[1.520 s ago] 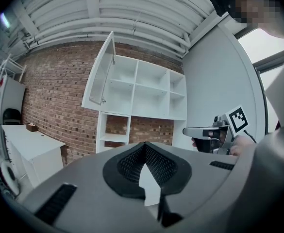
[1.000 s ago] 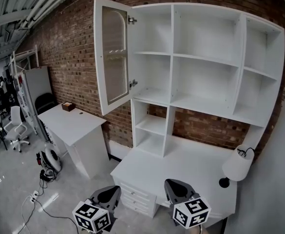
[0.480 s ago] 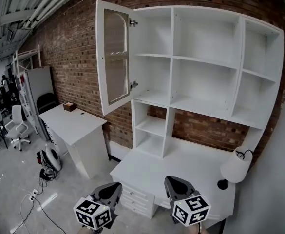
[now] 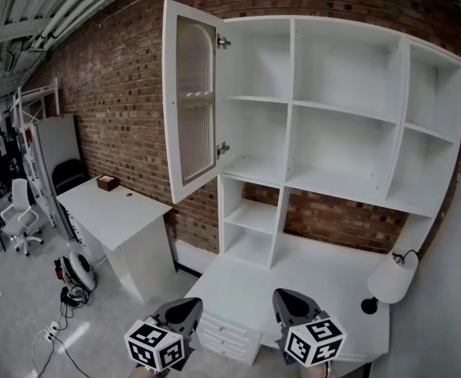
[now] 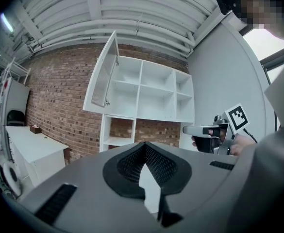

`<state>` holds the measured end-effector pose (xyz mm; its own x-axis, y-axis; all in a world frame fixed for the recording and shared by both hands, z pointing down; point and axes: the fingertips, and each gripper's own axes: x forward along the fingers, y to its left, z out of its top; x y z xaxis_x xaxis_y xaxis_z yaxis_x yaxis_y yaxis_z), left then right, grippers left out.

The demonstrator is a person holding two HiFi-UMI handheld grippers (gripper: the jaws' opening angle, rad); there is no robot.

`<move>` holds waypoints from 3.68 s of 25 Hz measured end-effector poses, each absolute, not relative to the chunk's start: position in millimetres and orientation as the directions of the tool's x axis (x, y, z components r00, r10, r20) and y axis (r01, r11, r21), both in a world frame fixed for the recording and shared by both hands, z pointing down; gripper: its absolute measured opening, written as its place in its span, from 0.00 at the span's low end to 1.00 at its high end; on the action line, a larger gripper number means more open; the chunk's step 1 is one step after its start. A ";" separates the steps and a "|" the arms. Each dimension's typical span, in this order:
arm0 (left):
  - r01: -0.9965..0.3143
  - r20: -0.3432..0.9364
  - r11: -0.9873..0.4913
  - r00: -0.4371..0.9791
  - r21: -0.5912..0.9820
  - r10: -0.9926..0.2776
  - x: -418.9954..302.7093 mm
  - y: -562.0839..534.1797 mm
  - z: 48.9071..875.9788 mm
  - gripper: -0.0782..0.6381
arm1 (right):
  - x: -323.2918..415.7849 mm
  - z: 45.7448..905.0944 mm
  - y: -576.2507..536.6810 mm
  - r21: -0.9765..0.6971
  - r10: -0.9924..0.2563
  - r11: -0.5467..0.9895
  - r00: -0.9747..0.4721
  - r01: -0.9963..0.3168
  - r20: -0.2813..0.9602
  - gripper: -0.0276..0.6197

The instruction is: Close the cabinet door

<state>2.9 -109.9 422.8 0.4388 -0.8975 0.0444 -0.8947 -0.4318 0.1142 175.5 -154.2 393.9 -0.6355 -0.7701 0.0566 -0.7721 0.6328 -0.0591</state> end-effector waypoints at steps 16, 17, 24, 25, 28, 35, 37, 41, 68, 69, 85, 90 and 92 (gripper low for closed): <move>-0.846 0.019 -0.518 0.524 0.124 -0.851 -85.6 -218.8 414.0 0.12 | 105.0 393.8 -221.3 -0.043 -0.845 0.527 -0.529 -0.848 0.075 0.08; -0.841 0.018 -0.526 0.532 0.124 -0.847 -88.9 -223.4 413.5 0.12 | 101.7 393.2 -223.8 -0.042 -0.850 0.520 -0.521 -0.853 0.075 0.08; -0.803 0.019 -0.584 0.590 0.116 -0.807 -111.2 -244.5 408.9 0.12 | 73.2 387.8 -233.1 -0.042 -0.880 0.468 -0.470 -0.883 0.069 0.08; -0.799 0.019 -0.590 0.596 0.116 -0.803 -114.3 -247.5 408.5 0.12 | 68.7 388.1 -235.1 -0.044 -0.883 0.463 -0.465 -0.885 0.069 0.08; -0.790 0.017 -0.602 0.608 0.113 -0.794 -123.8 -255.0 406.4 0.12 | 54.3 388.5 -240.5 -0.051 -0.888 0.452 -0.455 -0.890 0.069 0.08; -0.787 0.007 -0.605 0.610 0.123 -0.792 -145.3 -264.9 406.4 0.12 | 15.8 392.7 -250.2 -0.053 -0.881 0.464 -0.467 -0.884 0.075 0.08; -0.790 0.005 -0.599 0.605 0.131 -0.797 -152.7 -266.7 407.0 0.12 | 5.2 390.8 -253.6 -0.052 -0.878 0.471 -0.474 -0.881 0.072 0.08; -0.796 0.011 -0.587 0.595 0.148 -0.804 -163.6 -271.0 410.1 0.12 | -15.5 384.3 -264.1 -0.041 -0.871 0.484 -0.486 -0.874 0.067 0.08; -0.855 0.014 -0.502 0.508 0.128 -0.861 -196.1 -316.5 404.8 0.12 | -160.8 320.6 -393.9 0.007 -0.814 0.581 -0.580 -0.814 0.011 0.41; -0.856 0.016 -0.501 0.507 0.130 -0.862 -197.1 -317.6 405.2 0.12 | -163.2 319.9 -398.5 0.004 -0.816 0.578 -0.578 -0.816 0.012 0.41; -0.853 0.028 -0.505 0.512 0.131 -0.859 -193.4 -314.7 411.4 0.12 | -168.6 325.0 -432.9 0.025 -0.867 0.497 -0.497 -0.867 0.026 0.42; -0.851 0.027 -0.508 0.515 0.134 -0.857 -189.8 -318.0 412.1 0.12 | -171.3 324.9 -437.2 0.022 -0.865 0.501 -0.500 -0.865 0.028 0.42; -0.849 0.029 -0.510 0.518 0.138 -0.855 -187.3 -318.2 412.9 0.12 | -174.3 324.7 -440.3 0.016 -0.867 0.497 -0.496 -0.867 0.039 0.42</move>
<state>-187.3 -318.2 412.9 0.5179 -0.8549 0.0286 -0.8491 -0.5098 0.1382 -174.3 -440.3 324.7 -0.4963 -0.8673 0.0388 -0.8675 0.4972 0.0161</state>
